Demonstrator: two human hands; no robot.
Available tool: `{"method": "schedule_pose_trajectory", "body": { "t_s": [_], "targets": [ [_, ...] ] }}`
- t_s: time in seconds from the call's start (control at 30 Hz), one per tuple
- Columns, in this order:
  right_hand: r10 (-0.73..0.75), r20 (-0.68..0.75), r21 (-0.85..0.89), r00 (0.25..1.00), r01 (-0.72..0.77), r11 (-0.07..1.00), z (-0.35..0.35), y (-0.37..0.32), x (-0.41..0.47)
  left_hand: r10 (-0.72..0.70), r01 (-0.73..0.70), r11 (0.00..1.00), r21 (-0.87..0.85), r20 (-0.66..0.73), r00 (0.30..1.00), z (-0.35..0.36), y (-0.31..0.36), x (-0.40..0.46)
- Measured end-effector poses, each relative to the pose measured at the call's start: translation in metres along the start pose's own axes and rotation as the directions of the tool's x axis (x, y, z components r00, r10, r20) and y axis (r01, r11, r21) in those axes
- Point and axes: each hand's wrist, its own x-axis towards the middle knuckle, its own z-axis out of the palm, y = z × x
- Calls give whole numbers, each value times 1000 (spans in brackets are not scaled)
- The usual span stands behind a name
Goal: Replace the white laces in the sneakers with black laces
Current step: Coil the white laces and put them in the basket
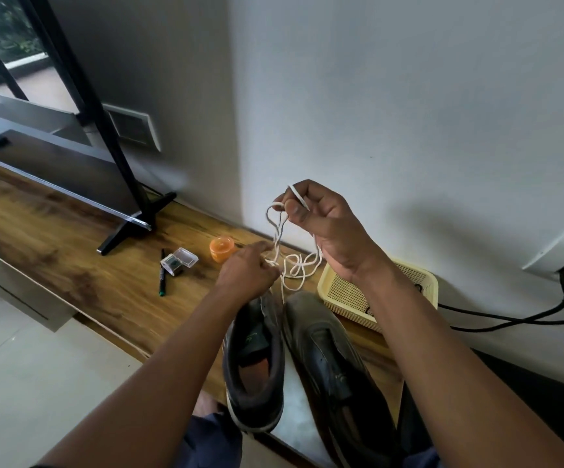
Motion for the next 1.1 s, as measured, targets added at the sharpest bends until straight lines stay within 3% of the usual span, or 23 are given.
{"method": "schedule_pose_trajectory", "body": {
  "t_s": [0.17, 0.27, 0.43, 0.57, 0.77, 1.1],
  "targets": [
    [-69, -39, -14, 997, 68, 998, -10, -3, 14, 73, -67, 997, 45, -152, 986, 10, 15, 21],
    [-88, -89, -87, 992, 80, 993, -17, 4, 18, 116, -141, 985, -98, -229, 967, 7, 32, 28],
    [-41, -297, -346, 954, -68, 936, -25, 34, 17, 82, -124, 924, -362, -131, 988, 7, 32, 38],
    [-56, -347, -533, 936, -148, 833, -34, 59, 17, 54, -74, 961, -265, -81, 995, 11, 24, 40],
    [17, -368, -700, 930, -289, 653, -36, 90, 17, -48, 63, 994, -92, 152, 987, 12, 18, 36],
    [84, -359, -790, 930, -350, 504, -31, 111, 15, -33, 34, 999, -8, 132, 991, 12, 11, 38]
  ]
}}
